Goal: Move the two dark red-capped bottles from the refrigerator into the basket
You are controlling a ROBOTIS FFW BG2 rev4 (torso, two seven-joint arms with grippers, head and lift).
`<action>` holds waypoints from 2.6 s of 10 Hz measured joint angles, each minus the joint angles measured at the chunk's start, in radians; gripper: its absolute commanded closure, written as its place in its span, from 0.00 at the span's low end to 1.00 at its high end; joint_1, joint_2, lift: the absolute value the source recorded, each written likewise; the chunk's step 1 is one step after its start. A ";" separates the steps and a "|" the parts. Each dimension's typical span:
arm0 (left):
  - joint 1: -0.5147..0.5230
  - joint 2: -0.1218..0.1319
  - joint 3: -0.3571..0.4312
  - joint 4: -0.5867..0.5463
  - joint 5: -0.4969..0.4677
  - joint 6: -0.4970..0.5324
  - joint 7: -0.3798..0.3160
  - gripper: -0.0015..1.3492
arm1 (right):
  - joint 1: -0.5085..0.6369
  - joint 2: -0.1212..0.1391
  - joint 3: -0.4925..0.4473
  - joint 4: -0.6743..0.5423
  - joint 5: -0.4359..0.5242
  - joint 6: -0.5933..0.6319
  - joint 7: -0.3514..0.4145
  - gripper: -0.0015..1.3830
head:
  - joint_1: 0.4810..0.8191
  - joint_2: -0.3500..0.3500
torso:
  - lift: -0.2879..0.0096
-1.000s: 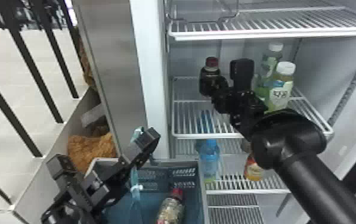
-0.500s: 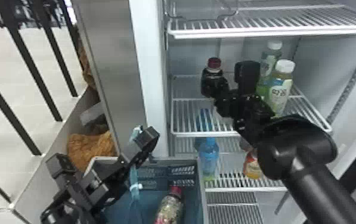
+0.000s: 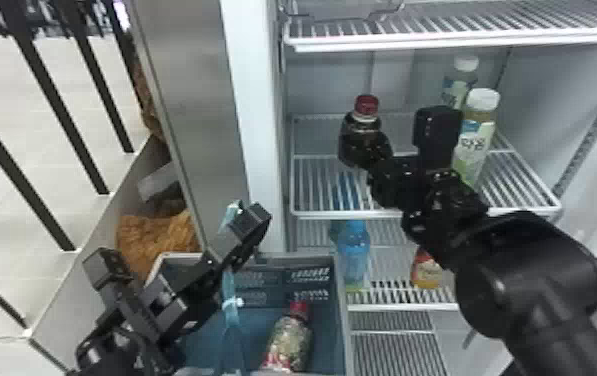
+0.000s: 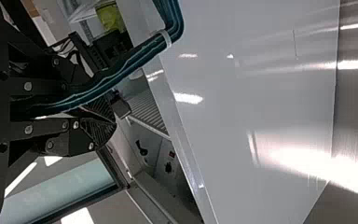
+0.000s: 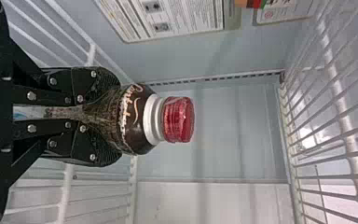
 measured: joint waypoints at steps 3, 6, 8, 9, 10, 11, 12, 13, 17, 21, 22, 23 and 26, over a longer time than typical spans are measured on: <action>0.002 -0.001 0.000 0.000 0.000 -0.002 0.000 0.89 | 0.123 -0.021 -0.032 -0.175 -0.042 0.049 0.016 0.90 | 0.51 0.58 | 0.85; 0.005 -0.003 0.002 0.000 0.003 -0.004 0.000 0.89 | 0.238 -0.039 -0.060 -0.342 -0.088 0.114 0.037 0.90 | 0.57 0.60 | 0.85; 0.007 -0.004 0.002 0.000 0.004 -0.004 0.000 0.89 | 0.312 -0.046 -0.091 -0.431 -0.113 0.159 0.050 0.90 | 0.62 0.60 | 0.85; 0.007 -0.005 0.002 0.001 0.004 -0.004 0.000 0.89 | 0.344 -0.050 -0.104 -0.472 -0.127 0.176 0.055 0.90 | 0.63 0.60 | 0.85; 0.007 -0.006 0.002 0.002 0.004 -0.004 0.000 0.89 | 0.374 -0.054 -0.114 -0.514 -0.142 0.193 0.064 0.90 | 0.63 0.60 | 0.85; 0.007 -0.007 0.002 0.002 0.004 -0.004 0.000 0.89 | 0.403 -0.058 -0.124 -0.556 -0.157 0.208 0.072 0.90 | 0.63 0.61 | 0.85; 0.007 -0.007 0.002 0.003 0.004 -0.004 0.000 0.89 | 0.434 -0.063 -0.132 -0.600 -0.174 0.229 0.080 0.90 | 0.63 0.61 | 0.85; 0.007 -0.008 0.003 0.004 0.004 -0.004 0.000 0.89 | 0.468 -0.069 -0.140 -0.642 -0.195 0.253 0.089 0.90 | 0.63 0.62 | 0.85; 0.009 -0.010 0.006 0.005 0.004 -0.007 0.000 0.89 | 0.558 -0.085 -0.161 -0.735 -0.289 0.354 0.143 0.90 | 0.63 0.68 | 0.85; 0.007 -0.011 0.006 0.005 0.006 -0.008 0.000 0.89 | 0.580 -0.085 -0.164 -0.723 -0.370 0.432 0.194 0.90 | 0.63 0.73 | 0.85; 0.007 -0.011 0.006 0.005 0.006 -0.008 0.000 0.89 | 0.585 -0.084 -0.162 -0.718 -0.384 0.448 0.200 0.90 | 0.63 0.74 | 0.85; 0.007 -0.011 0.006 0.005 0.006 -0.009 0.000 0.89 | 0.587 -0.083 -0.161 -0.708 -0.396 0.465 0.206 0.90 | 0.63 0.75 | 0.85; 0.007 -0.012 0.006 0.005 0.008 -0.009 0.000 0.89 | 0.575 -0.080 -0.149 -0.674 -0.423 0.526 0.227 0.72 | 0.63 0.78 | 0.85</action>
